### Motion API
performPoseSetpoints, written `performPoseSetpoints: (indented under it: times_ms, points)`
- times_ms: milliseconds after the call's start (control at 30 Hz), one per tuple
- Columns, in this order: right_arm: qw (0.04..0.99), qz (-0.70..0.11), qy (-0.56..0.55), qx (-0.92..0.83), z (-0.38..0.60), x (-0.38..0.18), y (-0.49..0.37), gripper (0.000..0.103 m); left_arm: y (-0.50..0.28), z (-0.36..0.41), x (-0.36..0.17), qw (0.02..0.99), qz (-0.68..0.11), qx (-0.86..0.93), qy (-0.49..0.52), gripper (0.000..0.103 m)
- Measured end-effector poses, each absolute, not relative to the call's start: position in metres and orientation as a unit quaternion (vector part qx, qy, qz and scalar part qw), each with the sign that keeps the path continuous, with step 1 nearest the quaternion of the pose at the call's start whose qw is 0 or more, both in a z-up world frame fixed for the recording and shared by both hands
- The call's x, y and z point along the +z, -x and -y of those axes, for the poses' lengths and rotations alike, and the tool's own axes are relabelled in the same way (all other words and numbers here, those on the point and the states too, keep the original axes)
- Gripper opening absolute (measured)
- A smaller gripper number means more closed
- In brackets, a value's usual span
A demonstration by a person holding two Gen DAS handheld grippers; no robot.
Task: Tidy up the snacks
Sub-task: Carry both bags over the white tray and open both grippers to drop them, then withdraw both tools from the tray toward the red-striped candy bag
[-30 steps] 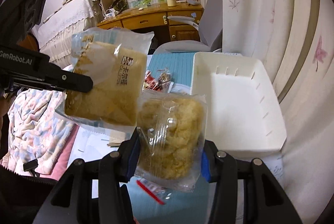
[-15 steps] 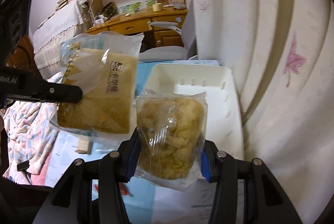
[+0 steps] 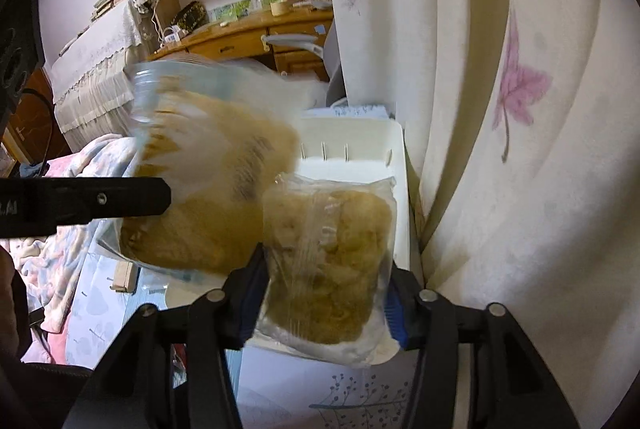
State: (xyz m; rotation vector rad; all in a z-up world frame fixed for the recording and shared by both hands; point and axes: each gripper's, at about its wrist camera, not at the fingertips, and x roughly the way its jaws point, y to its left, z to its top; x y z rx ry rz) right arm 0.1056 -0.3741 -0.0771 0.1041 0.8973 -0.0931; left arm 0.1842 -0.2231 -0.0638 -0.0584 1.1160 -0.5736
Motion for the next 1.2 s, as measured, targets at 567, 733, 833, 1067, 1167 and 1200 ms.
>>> performPoseSetpoints:
  times_ms: [567,733,833,1067,1167,1200]
  points:
    - [0.899,-0.42,-0.118,-0.039,0.379,-0.078,-0.1,0.076,-0.157,0.202,-0.066,0.832,-0.51,-0.218,-0.015,0.068]
    - [0.887,-0.435,-0.15,-0.041,0.374,-0.089,-0.096,0.076,-0.142,0.173,-0.08,0.829,-0.523,-0.201,-0.011,0.069]
    - [0.877,-0.444,-0.177,-0.049,0.371,-0.097,-0.093,0.076,-0.132,0.15,-0.089,0.826,-0.532,-0.185,-0.005,0.069]
    - [0.85,-0.456,-0.251,-0.079,0.361,-0.119,-0.082,0.076,-0.116,0.086,-0.104,0.823,-0.55,-0.144,0.008,0.073]
    - [0.837,-0.464,-0.277,-0.09,0.349,-0.13,-0.076,0.076,-0.116,0.057,-0.11,0.818,-0.561,-0.126,0.018,0.075]
    - [0.832,-0.465,-0.286,-0.094,0.345,-0.133,-0.075,0.076,-0.117,0.048,-0.112,0.814,-0.568,-0.121,0.02,0.075]
